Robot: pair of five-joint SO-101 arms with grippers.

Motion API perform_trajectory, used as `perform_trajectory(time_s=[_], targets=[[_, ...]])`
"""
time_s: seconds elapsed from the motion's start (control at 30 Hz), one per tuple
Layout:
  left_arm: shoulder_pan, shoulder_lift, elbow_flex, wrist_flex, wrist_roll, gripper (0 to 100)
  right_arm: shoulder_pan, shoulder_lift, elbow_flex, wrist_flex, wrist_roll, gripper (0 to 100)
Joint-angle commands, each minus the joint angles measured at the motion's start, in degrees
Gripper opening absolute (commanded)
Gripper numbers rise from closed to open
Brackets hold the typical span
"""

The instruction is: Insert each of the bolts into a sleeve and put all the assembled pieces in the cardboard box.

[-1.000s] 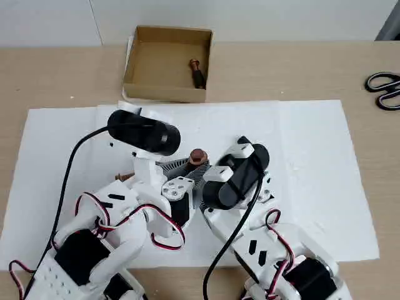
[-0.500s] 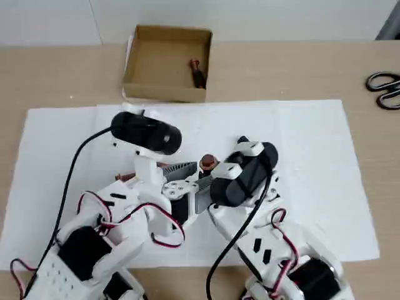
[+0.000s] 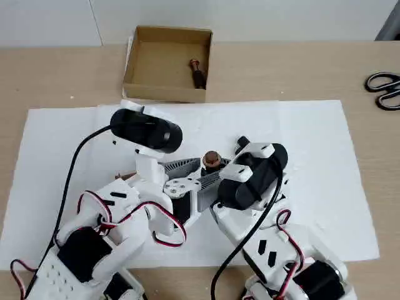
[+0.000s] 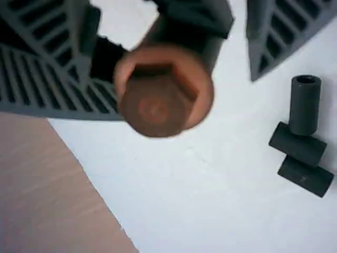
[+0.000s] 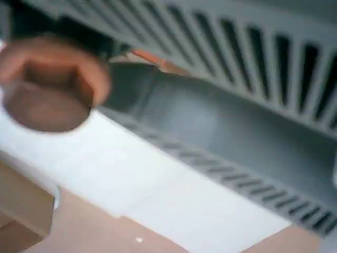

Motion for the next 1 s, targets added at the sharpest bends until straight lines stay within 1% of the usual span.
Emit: perform_trajectory(time_s=[0.0,0.1,0.23,0.37,0.5,0.57,0.67,0.8,0.97], targets=[[-1.85,0.53,-3.74,-1.76,-1.05,20,0.04,0.40,-0.97,0.48,0.00,0.2],[-3.43,0.53,-5.32,-3.34,-1.93,20,0.04,0.40,-0.97,1.27,-0.09,0.2],[-3.78,0.53,-5.67,-6.59,-2.20,20,0.04,0.40,-0.88,1.45,-0.09,0.2],[-3.87,0.44,-5.67,-10.29,-2.20,12,0.04,-0.13,0.88,1.45,0.00,0.2],[-3.96,0.26,-5.67,-10.99,-2.20,1,0.04,-0.13,1.14,1.36,0.00,0.2],[-4.22,0.26,-5.67,-10.99,-2.20,1,0.04,-0.13,1.23,1.45,0.00,0.2],[-8.62,0.53,-5.67,-11.16,-2.20,1,0.04,-0.13,1.23,1.45,0.00,0.2],[-17.93,0.97,-5.32,-12.22,-2.37,1,0.66,0.31,1.32,1.54,-0.09,0.2],[-27.25,4.31,-5.58,-8.79,-6.59,1,6.02,0.40,4.57,1.45,-3.69,0.2]])
